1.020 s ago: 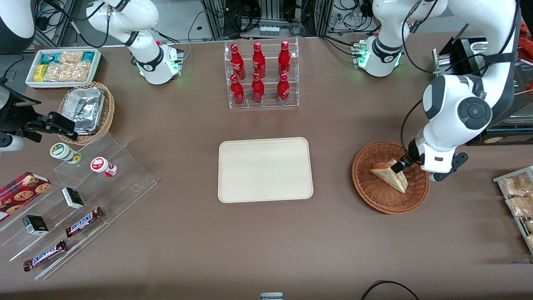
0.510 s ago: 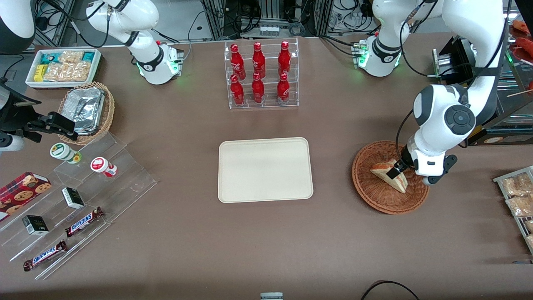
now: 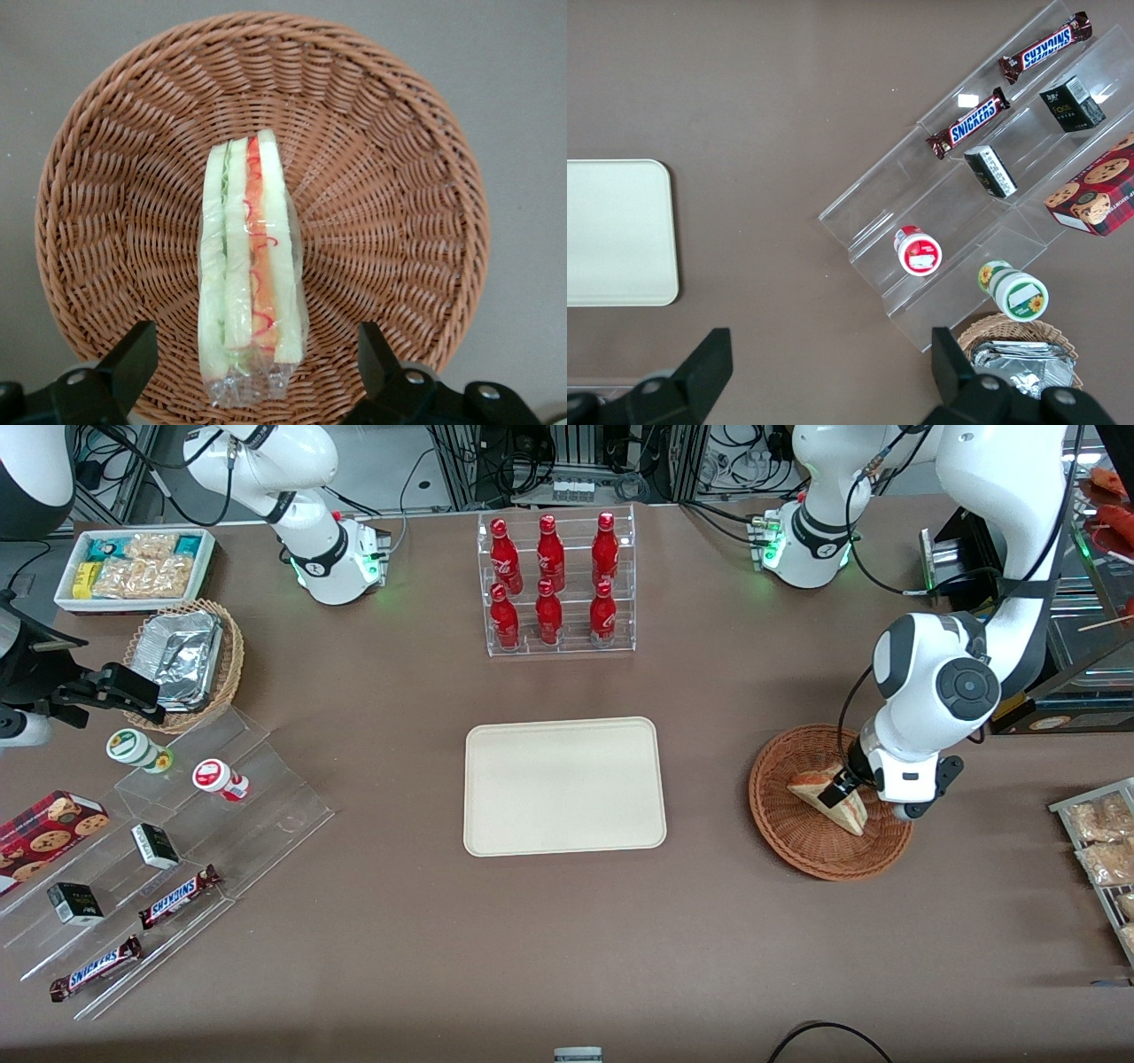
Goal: Place sandwich from basket to tray
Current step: 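Close the left gripper on the wrapped sandwich, then lift the sandwich and carry it over the cream tray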
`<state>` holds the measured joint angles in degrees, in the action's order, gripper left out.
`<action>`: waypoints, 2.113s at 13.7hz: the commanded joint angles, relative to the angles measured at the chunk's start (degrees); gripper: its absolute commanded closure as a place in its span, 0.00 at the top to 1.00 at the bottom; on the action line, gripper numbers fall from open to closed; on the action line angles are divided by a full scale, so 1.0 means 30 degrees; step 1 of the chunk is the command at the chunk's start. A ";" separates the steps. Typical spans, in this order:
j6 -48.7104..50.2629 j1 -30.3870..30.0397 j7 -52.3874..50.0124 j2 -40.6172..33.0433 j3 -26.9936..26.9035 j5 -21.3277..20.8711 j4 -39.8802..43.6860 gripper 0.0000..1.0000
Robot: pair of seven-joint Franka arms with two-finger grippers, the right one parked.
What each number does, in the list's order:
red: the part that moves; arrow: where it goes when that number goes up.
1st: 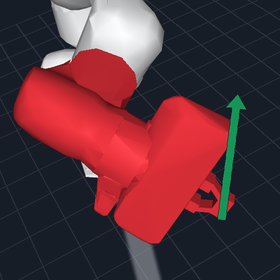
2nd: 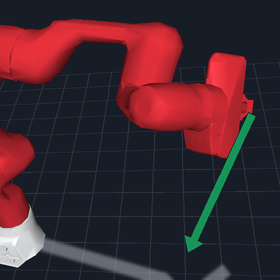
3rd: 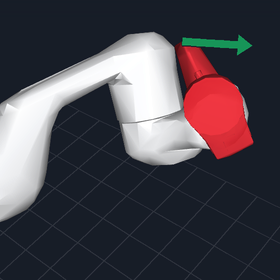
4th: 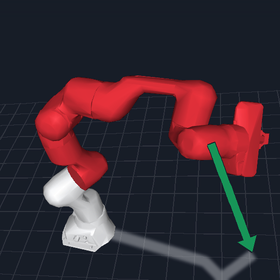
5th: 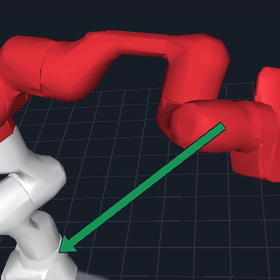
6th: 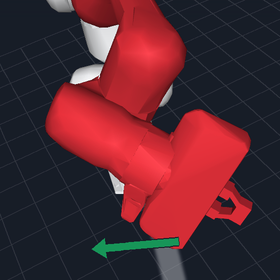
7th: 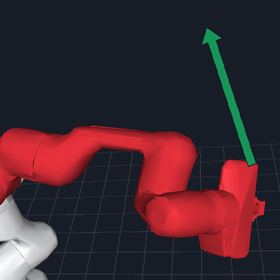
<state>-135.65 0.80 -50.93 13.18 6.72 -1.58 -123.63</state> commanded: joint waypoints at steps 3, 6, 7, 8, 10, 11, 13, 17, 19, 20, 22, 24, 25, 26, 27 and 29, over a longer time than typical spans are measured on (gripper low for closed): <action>-0.0751 0.0025 -0.0630 0.0730 -0.0042 -0.0469 -0.0156 1.00; -0.1102 -0.0092 -0.0659 0.1112 -0.0101 -0.0469 -0.0127 0.94; -0.1132 -0.0092 -0.0659 0.1345 -0.0101 -0.0469 -0.0098 0.88; -0.1132 -0.0092 -0.0688 0.1434 -0.0101 -0.0469 -0.0011 0.75; -0.1132 -0.0092 -0.0688 0.1639 -0.0101 -0.0469 0.0020 0.40; -0.1103 -0.0092 -0.0688 0.1640 -0.0101 -0.0469 0.0020 0.31; -0.1045 -0.0005 -0.0630 0.1466 -0.0130 -0.0498 0.0049 0.28; 0.1986 0.0083 -0.0601 0.0061 -0.0101 -0.0645 0.1592 0.28; 0.6288 0.0549 -0.0601 0.0232 0.0045 -0.0732 0.4953 0.28; 0.7643 0.1132 -0.0630 0.0582 0.0046 -0.0733 0.6363 0.28; 0.8650 0.2682 -0.0804 0.1053 0.0046 -0.0703 0.8100 0.28; 0.8741 0.4119 -0.1040 0.1084 0.0046 -0.0645 0.8631 0.28; 0.8712 0.4939 -0.1040 0.1142 0.0046 -0.0558 0.8749 0.28; 0.8683 0.5962 -0.0953 0.1490 0.0046 -0.0557 0.8924 0.28; 0.8595 0.6784 -0.0952 0.1987 0.0046 -0.0615 0.9216 0.28; 0.8624 0.8337 -0.0894 0.3682 0.0046 -0.0528 1.0792 0.28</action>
<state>-110.77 21.92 -53.05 18.55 7.54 -2.53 -97.49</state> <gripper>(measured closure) 0.718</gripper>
